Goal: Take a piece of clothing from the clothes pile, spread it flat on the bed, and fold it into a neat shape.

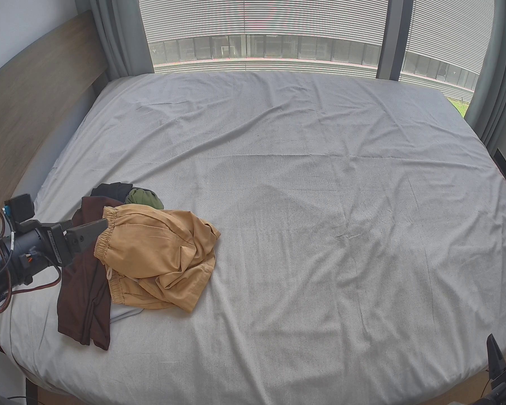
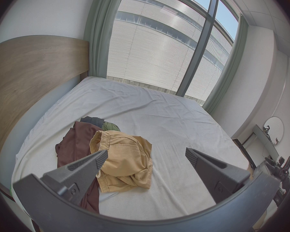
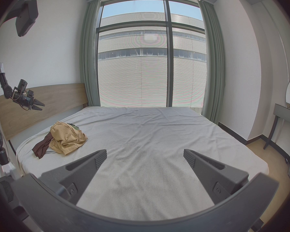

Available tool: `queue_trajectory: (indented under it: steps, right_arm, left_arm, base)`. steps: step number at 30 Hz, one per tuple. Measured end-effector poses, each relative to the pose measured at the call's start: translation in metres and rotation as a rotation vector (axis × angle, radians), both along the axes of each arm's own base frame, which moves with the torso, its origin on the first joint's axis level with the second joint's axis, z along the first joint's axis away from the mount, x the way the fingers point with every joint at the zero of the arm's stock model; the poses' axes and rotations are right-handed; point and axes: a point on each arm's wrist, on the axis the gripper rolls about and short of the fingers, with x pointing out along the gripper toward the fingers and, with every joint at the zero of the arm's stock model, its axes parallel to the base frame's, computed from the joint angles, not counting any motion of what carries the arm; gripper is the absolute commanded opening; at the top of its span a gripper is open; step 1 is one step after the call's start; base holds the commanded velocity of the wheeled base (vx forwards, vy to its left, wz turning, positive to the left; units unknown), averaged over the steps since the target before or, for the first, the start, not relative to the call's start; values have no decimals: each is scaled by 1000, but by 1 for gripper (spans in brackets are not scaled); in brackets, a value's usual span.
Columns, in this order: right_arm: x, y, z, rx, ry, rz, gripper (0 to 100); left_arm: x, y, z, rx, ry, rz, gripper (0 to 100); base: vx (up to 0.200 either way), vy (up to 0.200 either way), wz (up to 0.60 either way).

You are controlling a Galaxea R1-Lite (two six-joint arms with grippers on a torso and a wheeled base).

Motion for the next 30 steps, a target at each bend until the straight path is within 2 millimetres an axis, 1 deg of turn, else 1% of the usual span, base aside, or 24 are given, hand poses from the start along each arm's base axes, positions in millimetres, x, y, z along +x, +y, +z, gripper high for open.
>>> queue_trajectory:
  steps: [6,14,22,30]
  right_arm:
    - [0,0,0,0,0,0,100]
    - [0,0,0,0,0,0,100]
    - [0,0,0,0,0,0,100]
    - [0,0,0,0,0,0,100]
  left_arm:
    - [16,8,-9,-4,12,30,100]
    - [40,15,-31,-27,76,45,100]
    - [69,22,-48,-70,49,74,100]
    - [94,32,-69,-78,73,102,100]
  base:
    - [0,0,0]
    - [0,0,0]
    - [0,0,0]
    - [0,0,0]
